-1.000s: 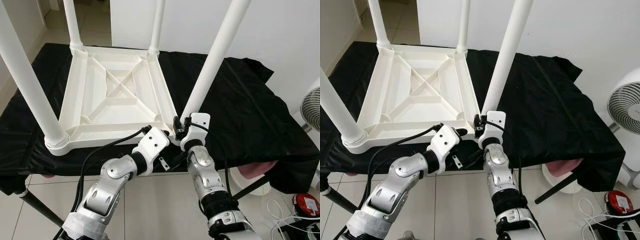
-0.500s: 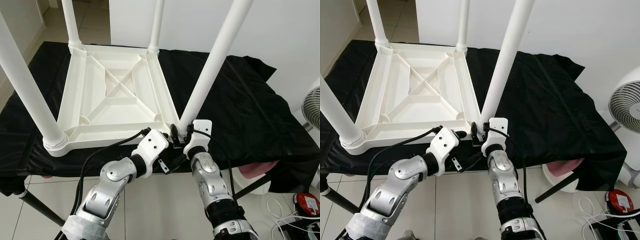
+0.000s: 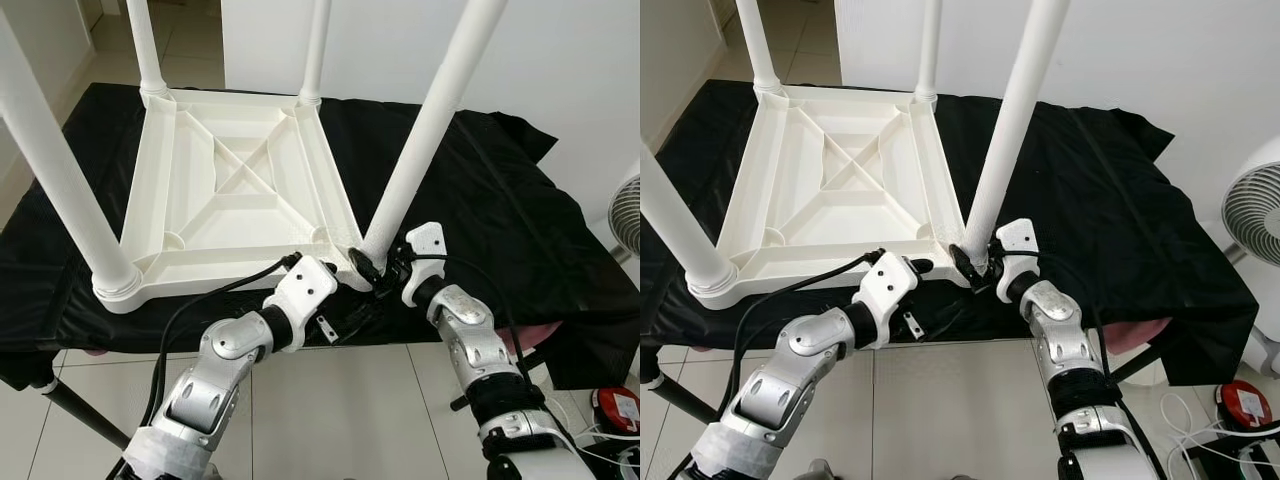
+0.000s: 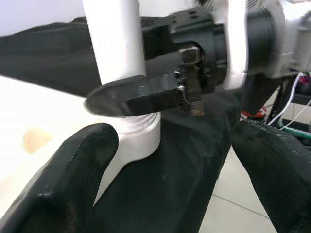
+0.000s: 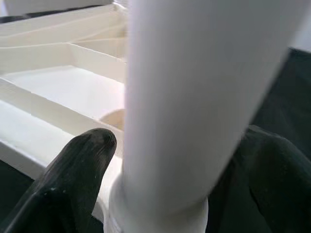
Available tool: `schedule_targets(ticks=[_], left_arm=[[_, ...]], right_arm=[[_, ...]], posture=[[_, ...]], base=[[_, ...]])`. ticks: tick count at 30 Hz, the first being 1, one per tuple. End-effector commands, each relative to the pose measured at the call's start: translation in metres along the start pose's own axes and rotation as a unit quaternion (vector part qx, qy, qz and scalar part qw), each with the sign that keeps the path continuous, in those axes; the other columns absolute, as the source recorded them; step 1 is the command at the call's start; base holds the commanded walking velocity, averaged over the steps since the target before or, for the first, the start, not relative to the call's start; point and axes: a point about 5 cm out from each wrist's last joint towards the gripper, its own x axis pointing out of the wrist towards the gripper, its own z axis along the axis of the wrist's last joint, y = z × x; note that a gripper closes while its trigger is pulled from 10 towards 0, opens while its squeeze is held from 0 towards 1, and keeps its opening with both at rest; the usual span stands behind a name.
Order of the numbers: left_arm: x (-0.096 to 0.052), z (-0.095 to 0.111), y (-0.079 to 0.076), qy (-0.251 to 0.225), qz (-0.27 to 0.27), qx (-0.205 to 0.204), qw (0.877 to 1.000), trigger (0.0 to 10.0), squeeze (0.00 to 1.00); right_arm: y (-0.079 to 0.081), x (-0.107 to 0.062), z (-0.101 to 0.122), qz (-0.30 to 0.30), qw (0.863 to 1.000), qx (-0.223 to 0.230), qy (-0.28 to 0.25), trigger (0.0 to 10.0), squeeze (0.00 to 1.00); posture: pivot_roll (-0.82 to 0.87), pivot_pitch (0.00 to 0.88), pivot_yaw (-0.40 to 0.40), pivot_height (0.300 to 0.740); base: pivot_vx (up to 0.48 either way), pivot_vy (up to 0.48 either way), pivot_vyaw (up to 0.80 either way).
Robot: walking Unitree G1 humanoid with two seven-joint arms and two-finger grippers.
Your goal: Building children table
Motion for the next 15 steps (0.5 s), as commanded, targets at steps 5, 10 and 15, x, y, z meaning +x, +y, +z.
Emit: schedule_targets(ticks=[5,10,15], left_arm=[[0.002,0.0,0.001,0.001,0.011,0.002,1.0,10.0,0.0],[0.002,0.0,0.002,0.0,0.016,0.004,1.0,10.0,0.0],[0.002,0.0,0.002,0.0,0.018,0.004,1.0,10.0,0.0]], right_arm=[[0.0,0.011,0.0,0.05,0.998,-0.027,0.018,9.2,0.0],[0.004,0.011,-0.006,0.084,0.996,-0.027,0.035,0.0,0.0],[0.006,0.006,-0.014,0.104,0.993,-0.022,0.049,0.0,0.0]], posture=[[0.04,0.0,-0.094,0.74],[0.06,0.0,-0.103,0.74],[0.06,0.0,-0.104,0.74]], base=[[0.0,0.0,0.0],[0.0,0.0,0.0],[0.0,0.0,0.0]])
